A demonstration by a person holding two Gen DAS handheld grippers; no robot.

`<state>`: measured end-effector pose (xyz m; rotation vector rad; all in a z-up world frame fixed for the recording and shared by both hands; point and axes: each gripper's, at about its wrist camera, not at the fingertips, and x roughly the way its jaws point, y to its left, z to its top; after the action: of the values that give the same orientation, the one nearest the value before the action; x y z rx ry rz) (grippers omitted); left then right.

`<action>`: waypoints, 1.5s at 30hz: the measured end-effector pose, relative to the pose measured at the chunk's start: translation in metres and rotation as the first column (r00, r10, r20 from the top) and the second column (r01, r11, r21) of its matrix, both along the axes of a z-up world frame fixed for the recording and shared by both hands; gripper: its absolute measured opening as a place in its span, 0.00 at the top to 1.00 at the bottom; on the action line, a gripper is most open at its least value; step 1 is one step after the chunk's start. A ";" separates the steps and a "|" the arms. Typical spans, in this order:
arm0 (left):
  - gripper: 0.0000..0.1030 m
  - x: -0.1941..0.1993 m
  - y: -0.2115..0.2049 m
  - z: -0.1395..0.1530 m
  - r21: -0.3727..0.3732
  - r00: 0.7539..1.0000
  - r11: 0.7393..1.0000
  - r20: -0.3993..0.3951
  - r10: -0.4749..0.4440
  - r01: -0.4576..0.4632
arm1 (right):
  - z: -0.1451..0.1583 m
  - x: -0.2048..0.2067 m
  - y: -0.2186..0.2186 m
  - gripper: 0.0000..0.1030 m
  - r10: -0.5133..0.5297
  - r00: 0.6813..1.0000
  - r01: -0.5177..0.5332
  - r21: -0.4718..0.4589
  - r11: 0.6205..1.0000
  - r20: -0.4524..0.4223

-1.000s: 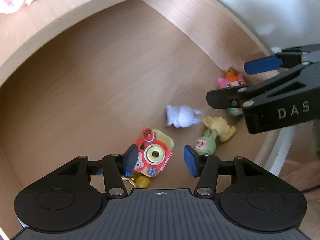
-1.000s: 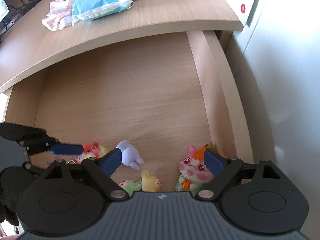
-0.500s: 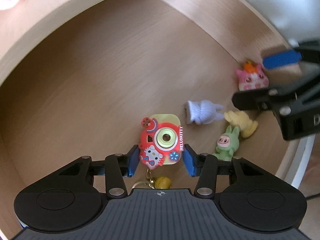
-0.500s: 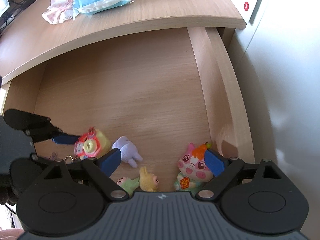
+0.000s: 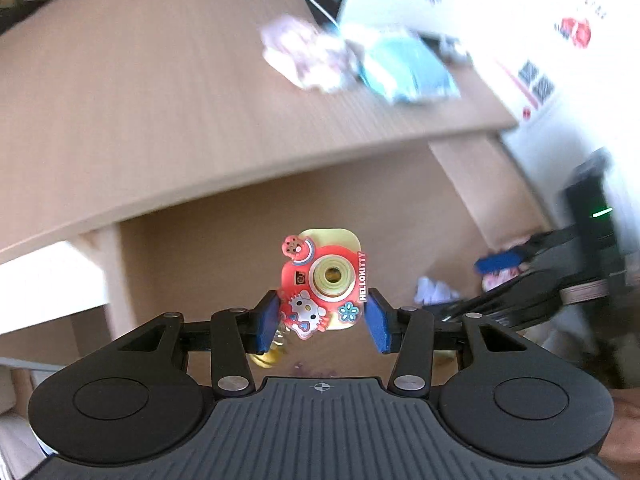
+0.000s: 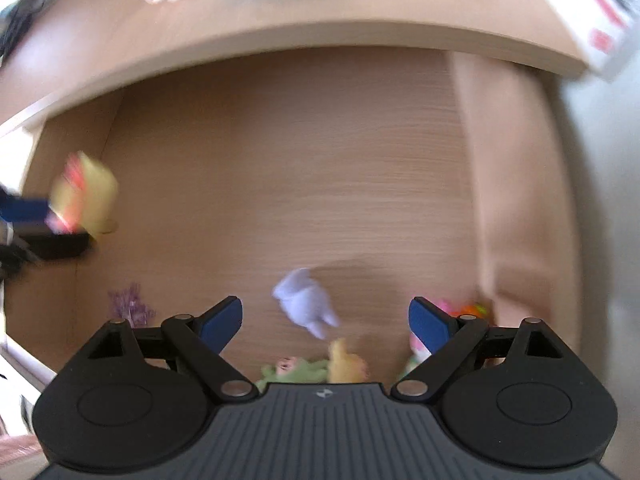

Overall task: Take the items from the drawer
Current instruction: 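Carry the Hello Kitty toy and lavender bunny onto the desk and open both tools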

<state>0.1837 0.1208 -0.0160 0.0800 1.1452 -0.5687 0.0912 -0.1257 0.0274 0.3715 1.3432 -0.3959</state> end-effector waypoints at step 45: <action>0.51 0.143 0.001 0.015 -0.209 0.959 0.952 0.127 0.255 -0.225 | 0.130 -0.062 0.013 0.74 -0.111 0.957 0.164 -0.186 0.969 0.268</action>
<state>0.3263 0.1216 -0.0011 -0.1795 0.9294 -0.4450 0.0288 -0.1123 0.1574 0.3313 1.0163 -0.5799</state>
